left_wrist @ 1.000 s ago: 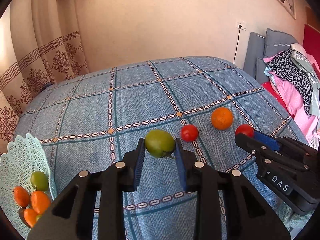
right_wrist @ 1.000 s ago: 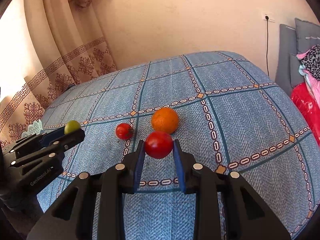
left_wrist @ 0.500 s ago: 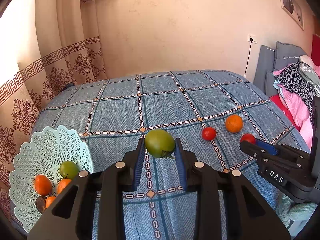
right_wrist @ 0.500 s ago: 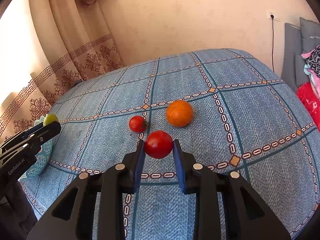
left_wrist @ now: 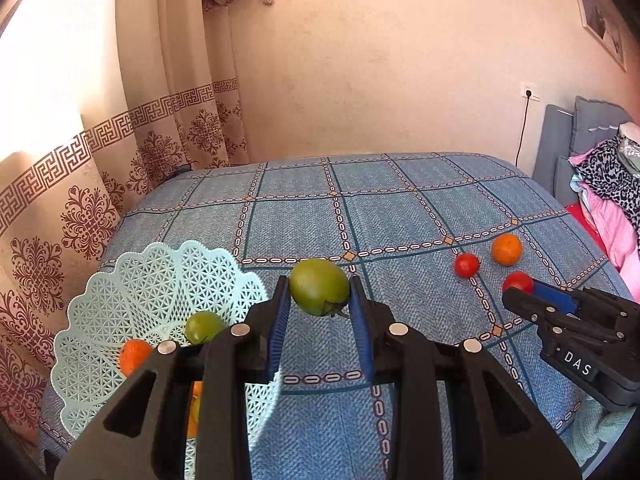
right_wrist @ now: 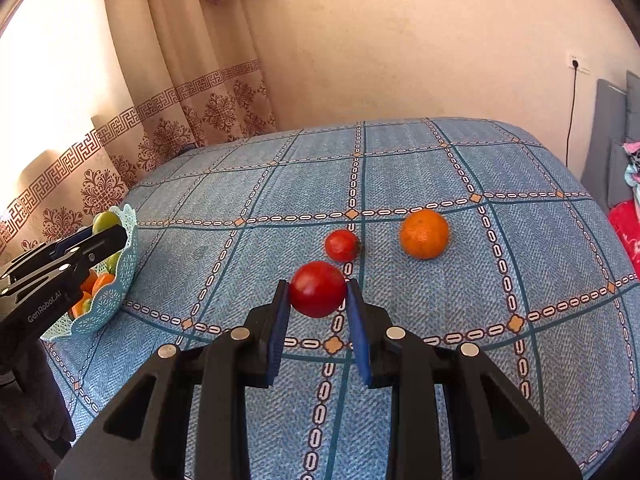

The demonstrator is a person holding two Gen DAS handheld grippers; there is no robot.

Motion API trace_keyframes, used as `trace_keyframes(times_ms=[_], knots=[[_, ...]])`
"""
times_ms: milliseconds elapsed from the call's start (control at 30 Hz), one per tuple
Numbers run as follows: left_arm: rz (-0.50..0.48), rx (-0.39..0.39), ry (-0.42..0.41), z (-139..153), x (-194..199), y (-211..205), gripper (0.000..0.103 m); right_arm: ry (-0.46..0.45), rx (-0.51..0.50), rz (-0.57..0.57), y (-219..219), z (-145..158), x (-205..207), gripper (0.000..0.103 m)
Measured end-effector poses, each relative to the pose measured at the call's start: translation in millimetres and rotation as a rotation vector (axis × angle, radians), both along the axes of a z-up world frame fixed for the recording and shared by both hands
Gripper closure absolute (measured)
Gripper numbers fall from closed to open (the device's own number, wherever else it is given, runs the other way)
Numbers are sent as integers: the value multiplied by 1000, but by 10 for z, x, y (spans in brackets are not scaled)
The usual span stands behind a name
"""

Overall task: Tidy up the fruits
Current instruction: 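Carry both tomatoes over the basket and open both tools to drop them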

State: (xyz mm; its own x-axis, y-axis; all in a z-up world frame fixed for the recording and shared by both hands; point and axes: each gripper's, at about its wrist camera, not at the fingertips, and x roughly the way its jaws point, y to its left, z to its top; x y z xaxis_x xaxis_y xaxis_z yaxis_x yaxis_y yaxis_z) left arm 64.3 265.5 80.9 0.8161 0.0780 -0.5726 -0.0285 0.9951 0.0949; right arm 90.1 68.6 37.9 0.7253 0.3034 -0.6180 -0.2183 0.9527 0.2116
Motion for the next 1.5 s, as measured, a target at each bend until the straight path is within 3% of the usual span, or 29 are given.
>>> trace_keyframes(times_ms=[400,933,1233,1500], knots=[[78,-75,-24,52,-56,592,73,-16,19,95,486,247,-2,74],[297,-184,-45,73,-132,1504,73,-62,69,238,1436,612,122,74],[344,-193,-31,-4,-125,1662,73,-63,35,273,1833,512,144,74],[353,-197,-11,-72,-106,1702,73,-51,-1,288,1933,315,132,75]])
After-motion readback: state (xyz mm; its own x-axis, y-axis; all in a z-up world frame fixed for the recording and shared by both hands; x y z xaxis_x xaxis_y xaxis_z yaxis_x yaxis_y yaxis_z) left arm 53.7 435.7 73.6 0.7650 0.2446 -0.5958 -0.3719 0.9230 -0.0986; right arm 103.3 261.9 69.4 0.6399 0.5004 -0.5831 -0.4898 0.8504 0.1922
